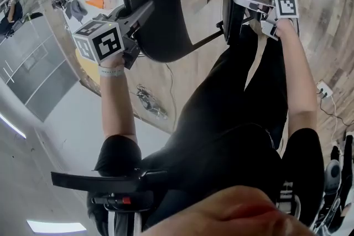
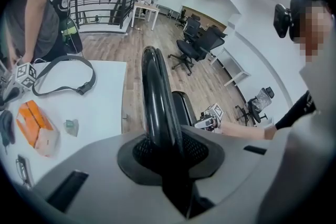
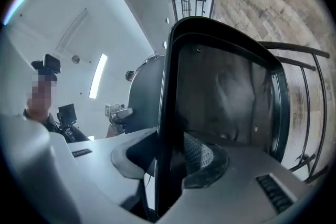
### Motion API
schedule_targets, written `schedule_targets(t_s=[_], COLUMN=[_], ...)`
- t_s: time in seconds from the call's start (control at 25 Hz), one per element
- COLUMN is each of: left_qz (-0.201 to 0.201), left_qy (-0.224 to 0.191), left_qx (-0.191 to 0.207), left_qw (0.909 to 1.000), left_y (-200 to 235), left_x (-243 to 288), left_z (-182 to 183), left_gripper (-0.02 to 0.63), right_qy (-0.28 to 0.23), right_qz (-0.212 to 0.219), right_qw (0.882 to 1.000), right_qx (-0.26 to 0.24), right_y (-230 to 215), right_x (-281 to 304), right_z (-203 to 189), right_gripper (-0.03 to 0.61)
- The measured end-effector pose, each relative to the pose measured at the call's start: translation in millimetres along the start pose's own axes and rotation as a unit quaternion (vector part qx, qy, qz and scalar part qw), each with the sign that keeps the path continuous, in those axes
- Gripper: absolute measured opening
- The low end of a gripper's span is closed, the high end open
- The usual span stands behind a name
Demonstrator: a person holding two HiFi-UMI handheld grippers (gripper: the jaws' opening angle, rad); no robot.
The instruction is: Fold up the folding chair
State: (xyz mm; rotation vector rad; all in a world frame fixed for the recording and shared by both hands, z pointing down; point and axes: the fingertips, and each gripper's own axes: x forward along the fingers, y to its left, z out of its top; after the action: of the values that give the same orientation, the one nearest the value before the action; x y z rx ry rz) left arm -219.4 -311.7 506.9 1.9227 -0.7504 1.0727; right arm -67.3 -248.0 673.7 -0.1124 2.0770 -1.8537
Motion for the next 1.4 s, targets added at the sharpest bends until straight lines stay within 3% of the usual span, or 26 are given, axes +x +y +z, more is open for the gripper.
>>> schedule_targets(t_s=[0.28, 0.48, 0.72, 0.88, 1.24, 1.36, 1.4], left_qz=[0.02, 0.037, 0.055, 0.057, 0.015, -0.035, -0.038], left_qy=[-0.002, -0.007, -0.028, -0.034, -0.054, -0.066, -0.064], left_qx=[0.01, 0.009, -0.027, -0.027, -0.024, -0.022, -0.015], left_qw=[0.9997, 0.9992, 0.9977, 0.9975, 0.9981, 0.997, 0.9971], left_y=[12.3, 21.5, 58.4, 70.0, 66.4, 56.8, 55.9], left_x=[-12.7, -19.0, -27.1, -28.1, -28.3, -31.6, -32.8], left_z=[3.3, 2.4, 0.2, -2.1, 1.0, 0.8, -0.7], left_gripper=[0.067, 0.067, 0.064, 0.064, 0.069, 0.184, 0.212], right_qy=[0.004, 0.046, 0.042, 0.046, 0.055, 0.055, 0.049], right_qz=[-0.03, -0.104, -0.124, -0.129, -0.138, -0.14, -0.15], right_qw=[0.999, 0.993, 0.991, 0.99, 0.989, 0.988, 0.986], right_qx=[0.01, -0.018, -0.009, -0.012, -0.021, -0.046, -0.057], right_y=[-11.6, -32.8, -48.1, -51.7, -52.4, -51.7, -52.5], right_x=[79.2, 120.2, 163.8, 170.0, 171.4, 169.7, 166.1], right_z=[2.1, 2.0, 4.0, 3.3, 3.9, 2.6, 4.1], right_gripper=[0.14, 0.147, 0.152, 0.153, 0.156, 0.158, 0.207])
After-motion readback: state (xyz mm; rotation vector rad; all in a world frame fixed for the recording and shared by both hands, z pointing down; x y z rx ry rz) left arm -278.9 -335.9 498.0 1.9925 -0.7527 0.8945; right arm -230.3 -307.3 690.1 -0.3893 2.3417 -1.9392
